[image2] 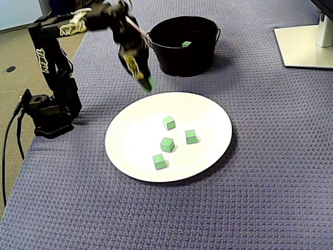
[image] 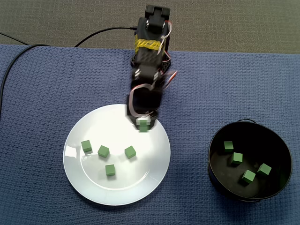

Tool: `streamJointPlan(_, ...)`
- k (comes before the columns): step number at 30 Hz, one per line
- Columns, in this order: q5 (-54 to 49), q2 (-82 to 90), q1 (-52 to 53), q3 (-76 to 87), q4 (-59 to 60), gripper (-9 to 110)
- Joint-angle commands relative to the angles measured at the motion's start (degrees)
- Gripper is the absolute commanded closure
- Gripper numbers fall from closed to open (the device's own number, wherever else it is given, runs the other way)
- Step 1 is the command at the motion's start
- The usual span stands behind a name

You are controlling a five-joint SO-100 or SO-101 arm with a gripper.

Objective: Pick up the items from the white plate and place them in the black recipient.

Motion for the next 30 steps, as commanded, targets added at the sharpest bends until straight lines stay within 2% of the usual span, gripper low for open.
streamJointPlan(1, 17.31, 9.4, -6.42, -5.27, 0.7, 101)
streamJointPlan(4, 25.14, 12.22, -9.93, -7.91, -1.05, 101)
streamJointPlan(11, 40.43, 13.18, -12.3, -11.07, -14.59, 102)
streamJointPlan(15, 46.32, 12.74, -14.68, -11.16, -18.98, 102)
streamJointPlan(23, 50.1, 8.96, -19.25, -8.44, -27.25, 102)
streamJointPlan(30, 52.03, 1.05, -21.27, -7.91, -29.79, 102)
